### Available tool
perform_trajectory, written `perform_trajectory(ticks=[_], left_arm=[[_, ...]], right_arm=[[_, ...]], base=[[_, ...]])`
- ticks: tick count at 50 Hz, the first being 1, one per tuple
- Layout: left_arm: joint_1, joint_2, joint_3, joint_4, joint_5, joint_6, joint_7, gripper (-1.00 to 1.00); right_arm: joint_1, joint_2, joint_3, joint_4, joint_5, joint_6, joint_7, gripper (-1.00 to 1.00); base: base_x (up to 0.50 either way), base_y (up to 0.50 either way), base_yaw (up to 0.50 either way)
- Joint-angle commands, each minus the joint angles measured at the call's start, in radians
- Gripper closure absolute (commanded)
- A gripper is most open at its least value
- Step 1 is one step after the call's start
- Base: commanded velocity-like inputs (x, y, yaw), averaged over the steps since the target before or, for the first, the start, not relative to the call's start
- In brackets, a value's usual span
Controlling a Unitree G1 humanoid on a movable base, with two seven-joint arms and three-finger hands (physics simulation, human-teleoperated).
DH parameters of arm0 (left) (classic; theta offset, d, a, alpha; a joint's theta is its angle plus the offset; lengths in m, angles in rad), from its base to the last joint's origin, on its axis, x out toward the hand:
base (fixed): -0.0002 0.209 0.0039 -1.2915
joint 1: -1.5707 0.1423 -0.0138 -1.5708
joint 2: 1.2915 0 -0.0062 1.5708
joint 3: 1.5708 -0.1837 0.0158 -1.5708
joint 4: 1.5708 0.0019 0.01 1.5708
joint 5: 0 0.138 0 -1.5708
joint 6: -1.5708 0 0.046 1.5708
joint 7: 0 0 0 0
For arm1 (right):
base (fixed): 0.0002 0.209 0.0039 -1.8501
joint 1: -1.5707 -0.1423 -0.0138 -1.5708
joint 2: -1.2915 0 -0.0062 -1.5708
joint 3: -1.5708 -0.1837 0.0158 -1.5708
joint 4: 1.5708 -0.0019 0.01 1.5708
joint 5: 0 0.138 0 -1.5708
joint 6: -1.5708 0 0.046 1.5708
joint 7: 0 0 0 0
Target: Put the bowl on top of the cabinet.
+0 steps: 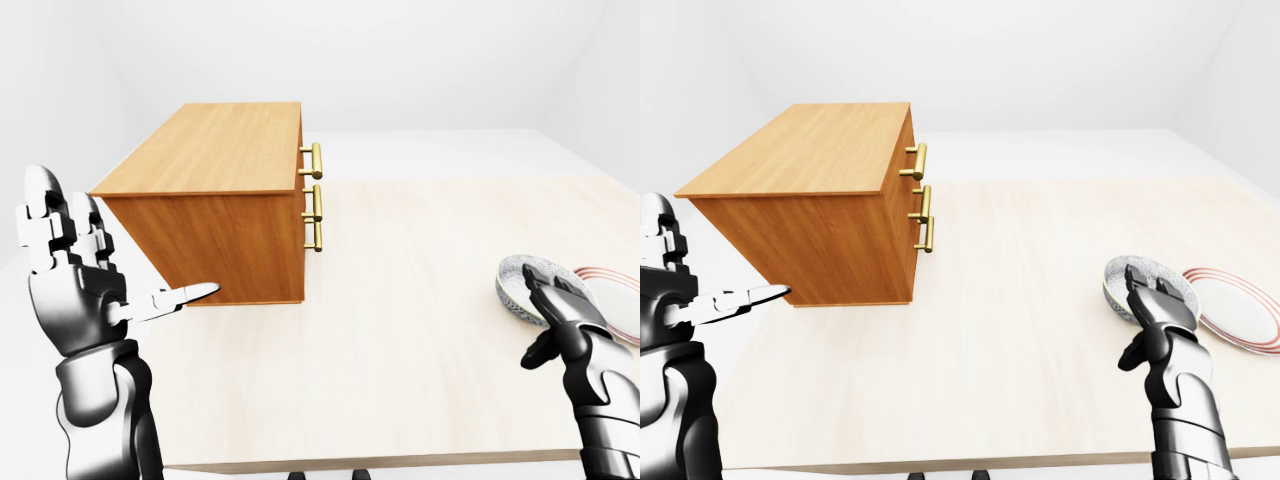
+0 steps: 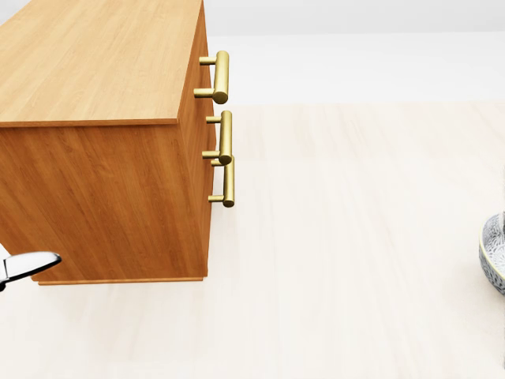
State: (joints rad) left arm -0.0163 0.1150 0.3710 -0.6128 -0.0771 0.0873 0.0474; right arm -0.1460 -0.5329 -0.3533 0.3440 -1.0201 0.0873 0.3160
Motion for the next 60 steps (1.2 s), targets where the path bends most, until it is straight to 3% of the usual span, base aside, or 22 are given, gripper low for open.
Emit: perform_trajectory(ticks=[1, 12, 29, 60], left_arm=[[-0.007, -0.005, -0.011, 0.011, 0.010, 0.000, 0.010, -1.00], [-0.006, -0.006, -0.013, 0.007, 0.011, 0.000, 0.010, -1.00], [-0.006, -0.006, -0.013, 0.007, 0.012, 0.000, 0.010, -1.00], [-0.006, -0.006, -0.014, 0.020, 0.012, 0.000, 0.011, -1.00]], right_arm=[[-0.014, -0.021, 0.015, 0.046, -0.021, 0.000, -0.031, -1.00], [-0.096, -0.066, 0.047, 0.186, -0.016, 0.000, -0.061, -1.00], [-0.200, -0.086, 0.107, 0.226, -0.060, 0.000, -0.008, -1.00], [-0.309, -0.049, 0.228, 0.600, 0.016, 0.000, -0.207, -1.00]], base=[[0.00, 0.00, 0.00], [0.00, 0.00, 0.00], [0.00, 0.00, 0.00], [0.00, 0.00, 0.00]])
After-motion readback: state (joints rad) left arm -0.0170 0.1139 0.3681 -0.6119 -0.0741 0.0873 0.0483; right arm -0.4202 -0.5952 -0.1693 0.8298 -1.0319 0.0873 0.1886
